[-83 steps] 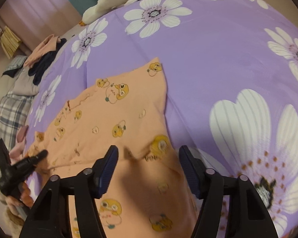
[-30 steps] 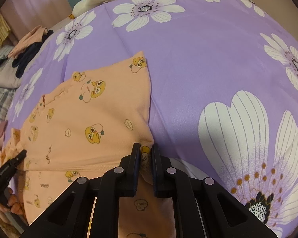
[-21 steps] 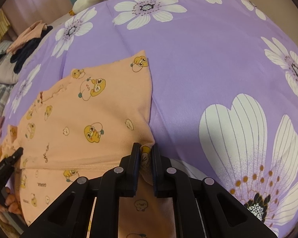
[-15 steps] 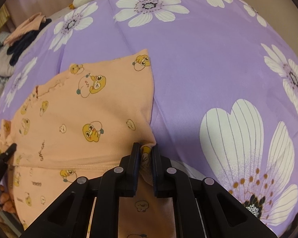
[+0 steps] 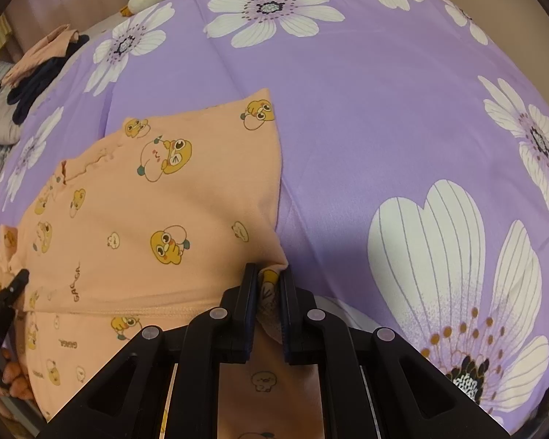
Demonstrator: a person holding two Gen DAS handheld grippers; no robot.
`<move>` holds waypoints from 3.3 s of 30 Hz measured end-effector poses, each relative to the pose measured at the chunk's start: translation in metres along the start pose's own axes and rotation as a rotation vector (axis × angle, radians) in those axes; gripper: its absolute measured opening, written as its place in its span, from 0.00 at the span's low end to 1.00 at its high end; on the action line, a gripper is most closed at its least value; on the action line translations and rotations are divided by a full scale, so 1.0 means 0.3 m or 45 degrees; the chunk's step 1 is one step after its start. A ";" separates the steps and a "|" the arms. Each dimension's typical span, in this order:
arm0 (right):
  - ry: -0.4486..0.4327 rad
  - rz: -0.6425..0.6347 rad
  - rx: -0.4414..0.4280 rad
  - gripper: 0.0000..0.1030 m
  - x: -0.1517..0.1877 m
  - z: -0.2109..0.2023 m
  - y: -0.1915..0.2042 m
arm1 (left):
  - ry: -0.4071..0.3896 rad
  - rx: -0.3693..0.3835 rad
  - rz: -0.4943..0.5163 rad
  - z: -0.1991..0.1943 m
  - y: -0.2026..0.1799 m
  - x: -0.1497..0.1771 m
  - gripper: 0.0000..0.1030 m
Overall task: Fold small clothes
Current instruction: 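Open both grippers and release the garment, then grasp the other orange sleeve cuff with the left gripper, then lift the sleeve and carry it toward the garment body with the left gripper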
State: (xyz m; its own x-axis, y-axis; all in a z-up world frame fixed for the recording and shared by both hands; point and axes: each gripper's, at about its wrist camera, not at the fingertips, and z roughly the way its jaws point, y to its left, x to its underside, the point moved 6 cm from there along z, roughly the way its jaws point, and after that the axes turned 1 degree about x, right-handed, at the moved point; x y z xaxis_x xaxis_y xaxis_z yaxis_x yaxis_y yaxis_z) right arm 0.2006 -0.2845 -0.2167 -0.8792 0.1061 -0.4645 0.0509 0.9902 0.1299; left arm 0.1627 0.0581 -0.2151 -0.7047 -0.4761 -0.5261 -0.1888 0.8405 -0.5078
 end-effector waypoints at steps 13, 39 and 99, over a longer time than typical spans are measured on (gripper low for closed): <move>-0.025 0.072 -0.042 0.58 0.007 -0.074 -0.042 | -0.082 -0.087 -0.061 -0.228 -0.021 -0.081 0.72; -0.266 -0.124 -0.166 0.78 0.134 -0.381 0.114 | -0.242 -0.323 -0.655 -0.572 0.616 -0.032 0.74; -0.262 0.155 -0.176 0.78 0.156 -0.339 -0.157 | -0.027 0.090 0.233 -0.142 -0.558 -0.146 0.06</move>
State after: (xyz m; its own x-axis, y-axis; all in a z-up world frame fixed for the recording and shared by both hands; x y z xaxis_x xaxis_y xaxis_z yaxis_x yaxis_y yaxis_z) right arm 0.1089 -0.3353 -0.1553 -0.7554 0.2536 -0.6042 0.0728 0.9489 0.3072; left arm 0.1960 -0.0508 -0.0779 -0.7080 -0.3232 -0.6280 -0.0099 0.8936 -0.4487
